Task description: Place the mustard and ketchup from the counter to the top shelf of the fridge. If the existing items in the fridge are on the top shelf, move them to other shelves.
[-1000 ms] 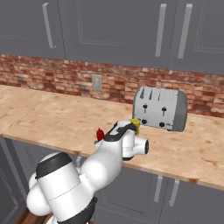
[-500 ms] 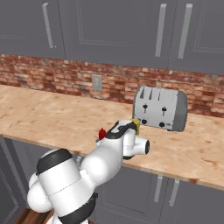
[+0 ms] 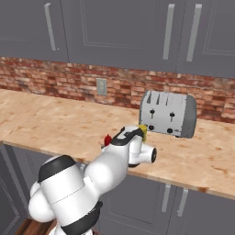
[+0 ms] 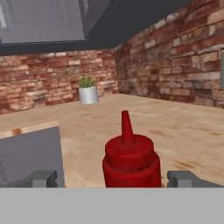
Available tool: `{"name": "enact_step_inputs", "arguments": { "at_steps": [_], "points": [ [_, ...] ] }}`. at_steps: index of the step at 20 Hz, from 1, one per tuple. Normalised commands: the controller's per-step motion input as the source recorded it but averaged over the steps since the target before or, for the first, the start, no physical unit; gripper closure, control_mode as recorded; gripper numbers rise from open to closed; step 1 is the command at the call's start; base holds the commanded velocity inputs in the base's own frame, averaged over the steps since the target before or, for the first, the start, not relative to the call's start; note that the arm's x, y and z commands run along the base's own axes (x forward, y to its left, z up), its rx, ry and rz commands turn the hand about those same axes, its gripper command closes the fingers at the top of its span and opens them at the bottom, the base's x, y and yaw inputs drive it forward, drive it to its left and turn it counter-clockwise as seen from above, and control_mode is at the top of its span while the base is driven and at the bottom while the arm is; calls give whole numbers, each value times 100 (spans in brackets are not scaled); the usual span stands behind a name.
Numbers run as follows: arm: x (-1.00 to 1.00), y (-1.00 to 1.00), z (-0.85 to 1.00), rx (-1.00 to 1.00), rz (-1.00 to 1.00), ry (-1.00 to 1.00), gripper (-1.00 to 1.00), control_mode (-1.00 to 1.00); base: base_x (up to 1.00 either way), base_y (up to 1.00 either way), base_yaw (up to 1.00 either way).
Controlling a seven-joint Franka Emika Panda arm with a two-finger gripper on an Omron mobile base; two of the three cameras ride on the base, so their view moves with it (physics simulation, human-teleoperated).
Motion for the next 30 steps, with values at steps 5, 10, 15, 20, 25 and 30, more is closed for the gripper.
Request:
{"name": "enact_step_inputs", "arguments": {
  "at_steps": [5, 10, 15, 20, 25, 30],
  "points": [
    [20, 0, -1, 0, -7, -5, -100, -100, 0, 0, 0],
    [12, 0, -7, 0, -9, -2, -100, -100, 0, 0, 0],
    [2, 9, -18, -4, -3, 6, 100, -100, 0, 0, 0],
    [-6, 5, 6, -2, 1, 1, 100, -100, 0, 0, 0],
    [-47, -4, 89, 1, 0, -9, 100, -100, 0, 0, 0],
    [-72, 0, 100, 0, 0, -7, 100, -100, 0, 0, 0]
  ]
}}
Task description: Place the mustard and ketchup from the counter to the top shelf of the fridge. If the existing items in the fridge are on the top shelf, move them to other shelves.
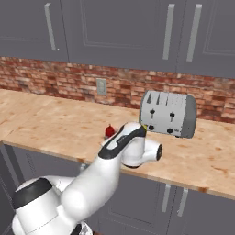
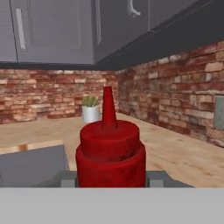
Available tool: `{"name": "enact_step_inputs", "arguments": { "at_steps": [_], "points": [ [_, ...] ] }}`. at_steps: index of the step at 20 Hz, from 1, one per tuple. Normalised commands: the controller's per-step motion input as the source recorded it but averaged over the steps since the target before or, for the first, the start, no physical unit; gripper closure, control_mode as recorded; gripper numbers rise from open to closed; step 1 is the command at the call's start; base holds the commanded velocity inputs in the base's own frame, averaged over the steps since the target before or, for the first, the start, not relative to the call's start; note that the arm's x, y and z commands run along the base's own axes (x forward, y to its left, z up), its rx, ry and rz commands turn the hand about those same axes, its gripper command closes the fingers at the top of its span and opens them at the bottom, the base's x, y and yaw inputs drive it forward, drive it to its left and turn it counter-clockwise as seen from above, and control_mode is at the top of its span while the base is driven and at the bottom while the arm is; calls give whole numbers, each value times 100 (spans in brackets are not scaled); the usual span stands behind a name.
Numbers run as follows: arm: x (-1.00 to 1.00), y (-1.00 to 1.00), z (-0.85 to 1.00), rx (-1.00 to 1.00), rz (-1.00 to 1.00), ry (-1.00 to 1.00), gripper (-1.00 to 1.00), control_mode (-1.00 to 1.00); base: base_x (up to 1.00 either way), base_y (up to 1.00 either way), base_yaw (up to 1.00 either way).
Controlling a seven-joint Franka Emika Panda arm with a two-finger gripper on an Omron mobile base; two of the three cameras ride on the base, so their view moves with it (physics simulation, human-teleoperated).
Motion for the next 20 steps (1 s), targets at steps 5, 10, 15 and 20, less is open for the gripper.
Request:
{"name": "enact_step_inputs", "arguments": {
  "at_steps": [5, 10, 15, 20],
  "points": [
    [-95, 0, 100, -2, 0, -10, 100, -100, 0, 0, 0],
    [-100, 8, 100, -11, 0, -10, 100, -100, 0, 0, 0],
    [-100, 48, 99, -7, 1, -3, 100, -100, 0, 0, 0],
    [-100, 54, 59, -5, 1, 0, 100, -100, 0, 0, 0]
  ]
}}
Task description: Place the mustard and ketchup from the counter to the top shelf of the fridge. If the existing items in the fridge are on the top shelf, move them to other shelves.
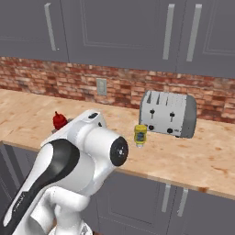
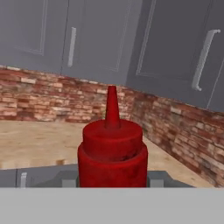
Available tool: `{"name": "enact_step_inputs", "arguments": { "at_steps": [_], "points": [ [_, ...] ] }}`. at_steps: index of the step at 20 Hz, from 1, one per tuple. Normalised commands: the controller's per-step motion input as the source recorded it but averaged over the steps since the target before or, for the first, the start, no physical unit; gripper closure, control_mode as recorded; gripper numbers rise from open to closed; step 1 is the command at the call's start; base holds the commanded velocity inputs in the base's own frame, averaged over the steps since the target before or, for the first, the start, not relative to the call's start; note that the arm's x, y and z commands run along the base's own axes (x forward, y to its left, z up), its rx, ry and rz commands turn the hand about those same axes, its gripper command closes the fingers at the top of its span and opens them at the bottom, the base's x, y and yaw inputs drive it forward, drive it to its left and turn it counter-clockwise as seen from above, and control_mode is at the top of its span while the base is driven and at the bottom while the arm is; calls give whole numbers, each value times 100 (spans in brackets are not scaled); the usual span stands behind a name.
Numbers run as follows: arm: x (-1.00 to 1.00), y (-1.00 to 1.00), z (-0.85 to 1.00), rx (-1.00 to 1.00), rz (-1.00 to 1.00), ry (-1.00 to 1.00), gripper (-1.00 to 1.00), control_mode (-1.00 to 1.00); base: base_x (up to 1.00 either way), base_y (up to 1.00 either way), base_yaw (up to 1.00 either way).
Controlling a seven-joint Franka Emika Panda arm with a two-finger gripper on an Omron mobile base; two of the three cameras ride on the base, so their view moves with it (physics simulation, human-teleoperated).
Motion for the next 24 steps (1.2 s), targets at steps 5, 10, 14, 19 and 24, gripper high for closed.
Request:
{"name": "enact_step_inputs", "arguments": {
  "at_steps": [5, 10, 14, 19, 24],
  "points": [
    [-20, 0, 1, 0, 0, 0, 100, 100, -80, -12, 0],
    [0, 0, 0, 0, 0, 0, 100, 100, -100, -65, -7],
    [0, 0, 0, 0, 0, 0, 100, 100, -100, -76, -31],
    [0, 0, 0, 0, 0, 0, 100, 100, -100, -92, -32],
    [0, 0, 0, 0, 0, 0, 100, 100, -70, -100, -35]
  ]
}}
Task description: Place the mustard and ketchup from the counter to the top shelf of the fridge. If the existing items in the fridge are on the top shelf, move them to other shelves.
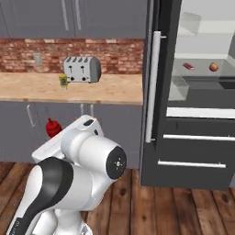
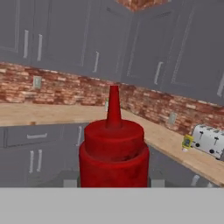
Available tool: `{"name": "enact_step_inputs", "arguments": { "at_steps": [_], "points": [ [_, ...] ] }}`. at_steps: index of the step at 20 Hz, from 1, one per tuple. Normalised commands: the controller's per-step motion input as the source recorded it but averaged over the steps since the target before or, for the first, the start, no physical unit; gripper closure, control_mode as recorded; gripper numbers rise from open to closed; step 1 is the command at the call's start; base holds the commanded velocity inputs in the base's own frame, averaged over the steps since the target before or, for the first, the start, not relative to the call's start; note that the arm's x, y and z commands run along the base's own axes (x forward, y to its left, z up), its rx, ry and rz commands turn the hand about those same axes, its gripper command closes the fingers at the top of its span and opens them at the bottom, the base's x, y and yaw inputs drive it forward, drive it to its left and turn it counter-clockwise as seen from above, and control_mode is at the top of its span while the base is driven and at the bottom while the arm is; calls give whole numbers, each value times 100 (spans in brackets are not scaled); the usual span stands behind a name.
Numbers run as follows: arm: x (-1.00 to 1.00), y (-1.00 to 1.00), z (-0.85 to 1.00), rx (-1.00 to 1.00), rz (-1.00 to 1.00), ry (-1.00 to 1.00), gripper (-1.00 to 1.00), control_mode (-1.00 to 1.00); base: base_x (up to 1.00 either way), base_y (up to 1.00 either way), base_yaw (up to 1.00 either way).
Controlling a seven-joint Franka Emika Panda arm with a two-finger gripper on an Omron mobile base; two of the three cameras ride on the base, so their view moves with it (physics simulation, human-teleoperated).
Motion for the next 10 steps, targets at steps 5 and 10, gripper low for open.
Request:
{"name": "enact_step_inputs", "arguments": {
  "at_steps": [5, 10],
  "points": [
    [0, 0, 0, 0, 0, 0, 100, 100, 33, -100, -28],
    [0, 0, 0, 0, 0, 0, 100, 100, 100, -100, -3]
  ]
}}
